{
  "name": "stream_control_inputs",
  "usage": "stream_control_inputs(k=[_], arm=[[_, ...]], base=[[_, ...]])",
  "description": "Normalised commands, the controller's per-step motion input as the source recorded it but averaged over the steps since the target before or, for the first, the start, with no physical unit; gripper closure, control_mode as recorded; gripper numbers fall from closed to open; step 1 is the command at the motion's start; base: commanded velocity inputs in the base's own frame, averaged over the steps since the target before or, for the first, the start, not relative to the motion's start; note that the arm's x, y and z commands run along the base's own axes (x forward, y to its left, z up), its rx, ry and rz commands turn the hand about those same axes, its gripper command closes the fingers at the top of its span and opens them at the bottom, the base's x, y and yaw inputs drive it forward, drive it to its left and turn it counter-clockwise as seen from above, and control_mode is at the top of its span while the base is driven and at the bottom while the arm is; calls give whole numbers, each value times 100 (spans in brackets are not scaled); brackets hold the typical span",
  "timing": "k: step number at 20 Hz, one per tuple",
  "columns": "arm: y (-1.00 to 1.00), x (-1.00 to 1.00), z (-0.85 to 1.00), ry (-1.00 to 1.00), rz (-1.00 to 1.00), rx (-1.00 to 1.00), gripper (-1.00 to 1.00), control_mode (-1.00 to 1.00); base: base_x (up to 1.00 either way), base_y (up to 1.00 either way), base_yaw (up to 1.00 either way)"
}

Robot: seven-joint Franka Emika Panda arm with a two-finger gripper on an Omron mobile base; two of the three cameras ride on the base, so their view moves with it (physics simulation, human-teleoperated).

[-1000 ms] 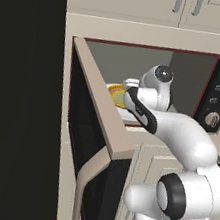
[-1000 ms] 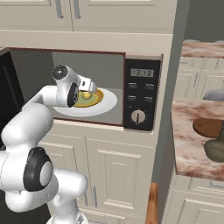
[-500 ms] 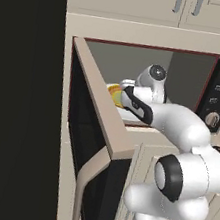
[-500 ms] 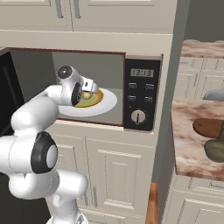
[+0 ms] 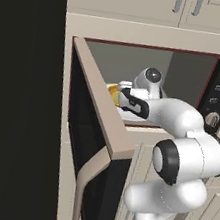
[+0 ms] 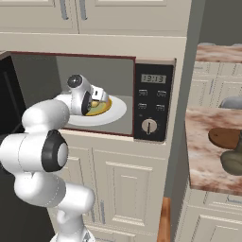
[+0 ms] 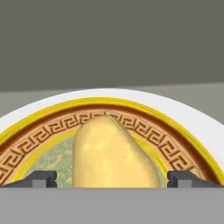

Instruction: Retrieve the reheated potato from the microwave, then place the potato, cheese, and condiment on the cutting board.

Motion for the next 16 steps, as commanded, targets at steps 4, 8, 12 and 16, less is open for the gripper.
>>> stream_control_inputs(k=[4, 8, 12, 16], arm=[[0, 16, -13, 0, 2, 0, -100, -100], [0, 8, -13, 0, 2, 0, -100, -100], [0, 3, -17, 0, 3, 0, -100, -100], [0, 2, -16, 0, 4, 0, -100, -100]], base=[[0, 0, 0], [0, 0, 0], [0, 0, 0], [0, 0, 0]])
